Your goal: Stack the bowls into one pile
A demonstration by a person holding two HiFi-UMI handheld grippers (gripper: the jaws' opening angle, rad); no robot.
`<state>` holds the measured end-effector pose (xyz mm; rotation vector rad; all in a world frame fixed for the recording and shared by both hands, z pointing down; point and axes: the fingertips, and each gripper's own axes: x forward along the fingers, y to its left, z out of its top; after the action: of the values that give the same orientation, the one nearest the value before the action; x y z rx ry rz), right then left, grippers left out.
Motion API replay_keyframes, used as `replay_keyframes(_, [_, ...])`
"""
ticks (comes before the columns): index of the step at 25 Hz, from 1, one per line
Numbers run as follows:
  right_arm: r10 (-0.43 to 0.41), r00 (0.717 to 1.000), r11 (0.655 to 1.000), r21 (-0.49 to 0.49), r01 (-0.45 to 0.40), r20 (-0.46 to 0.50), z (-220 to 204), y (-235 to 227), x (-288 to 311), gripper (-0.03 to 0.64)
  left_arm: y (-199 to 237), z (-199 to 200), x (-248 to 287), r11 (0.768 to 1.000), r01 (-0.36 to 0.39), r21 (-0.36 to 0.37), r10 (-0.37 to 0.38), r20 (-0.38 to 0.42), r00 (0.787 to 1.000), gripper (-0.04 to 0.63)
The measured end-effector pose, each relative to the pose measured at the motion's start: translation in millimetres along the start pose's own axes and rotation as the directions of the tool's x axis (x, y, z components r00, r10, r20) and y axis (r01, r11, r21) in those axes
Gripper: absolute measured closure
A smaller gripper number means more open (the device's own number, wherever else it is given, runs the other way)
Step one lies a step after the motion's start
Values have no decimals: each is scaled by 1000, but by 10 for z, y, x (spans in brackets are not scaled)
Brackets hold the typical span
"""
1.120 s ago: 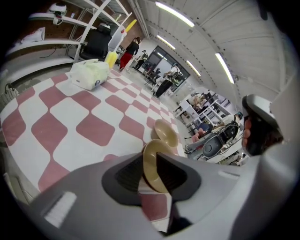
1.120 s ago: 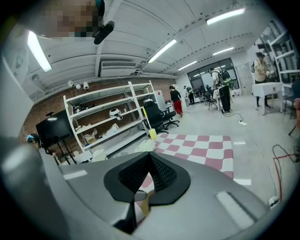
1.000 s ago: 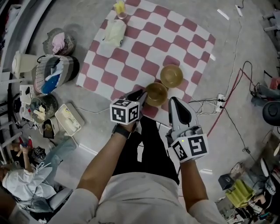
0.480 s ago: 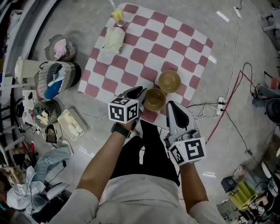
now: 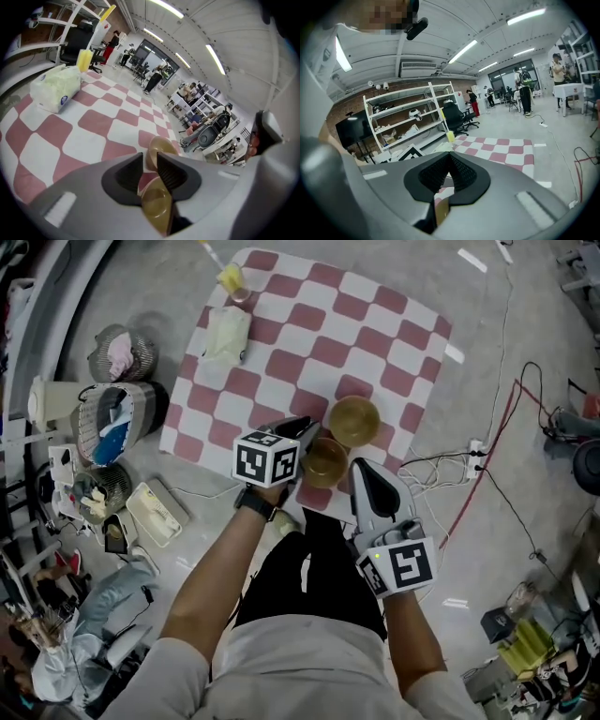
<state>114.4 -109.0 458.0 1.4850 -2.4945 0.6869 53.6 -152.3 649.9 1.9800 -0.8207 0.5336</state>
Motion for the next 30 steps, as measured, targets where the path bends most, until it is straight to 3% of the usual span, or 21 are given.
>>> replay_keyframes(12, [-37, 999, 998, 44, 38, -12, -24, -373, 150, 607, -20, 42, 497, 998, 63, 27, -59, -125, 990, 540])
replay_keyframes(19, [-59, 998, 997, 50, 60, -17, -70, -525, 154, 607, 42, -54, 656, 999, 25, 47, -16, -185, 983, 540])
replay_keyframes(24, [-77, 996, 995, 58, 80, -36, -104, -590, 123, 607, 46, -58, 690, 999, 17, 47, -7, -193, 981, 552])
replay_keyframes(30, [-83, 996, 995, 54, 85, -34, -96, -561, 97, 607, 46, 71, 646, 999, 12, 30, -8, -149, 989, 572])
